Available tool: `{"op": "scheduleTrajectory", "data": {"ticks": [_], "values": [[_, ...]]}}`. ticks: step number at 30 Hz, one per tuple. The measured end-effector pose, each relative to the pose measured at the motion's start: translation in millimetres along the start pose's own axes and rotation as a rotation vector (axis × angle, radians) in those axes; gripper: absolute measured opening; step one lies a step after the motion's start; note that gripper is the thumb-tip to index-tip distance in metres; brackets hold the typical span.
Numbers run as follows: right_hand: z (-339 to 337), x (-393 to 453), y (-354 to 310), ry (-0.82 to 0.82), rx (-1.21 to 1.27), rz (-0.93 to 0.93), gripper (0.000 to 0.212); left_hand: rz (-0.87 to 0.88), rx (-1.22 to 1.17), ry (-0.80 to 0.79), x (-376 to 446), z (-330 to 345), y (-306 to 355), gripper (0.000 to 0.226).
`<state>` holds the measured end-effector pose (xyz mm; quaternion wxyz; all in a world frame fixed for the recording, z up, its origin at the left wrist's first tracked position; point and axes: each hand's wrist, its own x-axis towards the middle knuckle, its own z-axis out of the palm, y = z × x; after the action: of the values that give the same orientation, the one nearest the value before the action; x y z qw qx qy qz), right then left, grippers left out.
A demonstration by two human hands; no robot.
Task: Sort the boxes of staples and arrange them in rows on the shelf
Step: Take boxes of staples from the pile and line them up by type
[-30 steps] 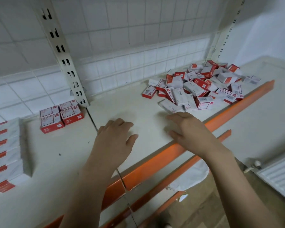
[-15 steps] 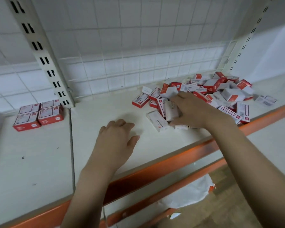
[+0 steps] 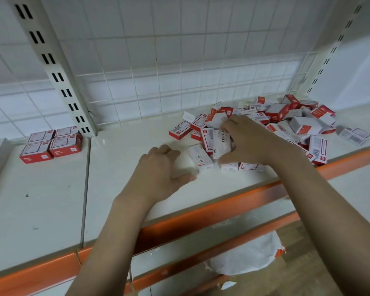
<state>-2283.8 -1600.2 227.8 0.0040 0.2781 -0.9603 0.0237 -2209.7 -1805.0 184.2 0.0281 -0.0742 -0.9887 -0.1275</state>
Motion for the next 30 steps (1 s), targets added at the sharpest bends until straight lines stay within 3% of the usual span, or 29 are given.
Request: {"op": "scheduleTrajectory", "data": {"ticks": [8, 13, 22, 30], "values": [[-5, -59, -8, 0.178, 0.090, 0.022, 0.081, 0.043, 0.049, -0.204, 55, 1, 21, 0.100], [4, -82, -14, 0.184, 0.119, 0.056, 0.085, 0.047, 0.107, -0.251, 67, 7, 24, 0.099], [17, -81, -23, 0.180, 0.174, 0.068, 0.086, 0.065, 0.056, -0.206, 60, 3, 23, 0.091], [19, -60, -29, 0.117, 0.203, -0.005, 0.086, 0.049, 0.000, -0.037, 10, -22, 6, 0.086]]}}
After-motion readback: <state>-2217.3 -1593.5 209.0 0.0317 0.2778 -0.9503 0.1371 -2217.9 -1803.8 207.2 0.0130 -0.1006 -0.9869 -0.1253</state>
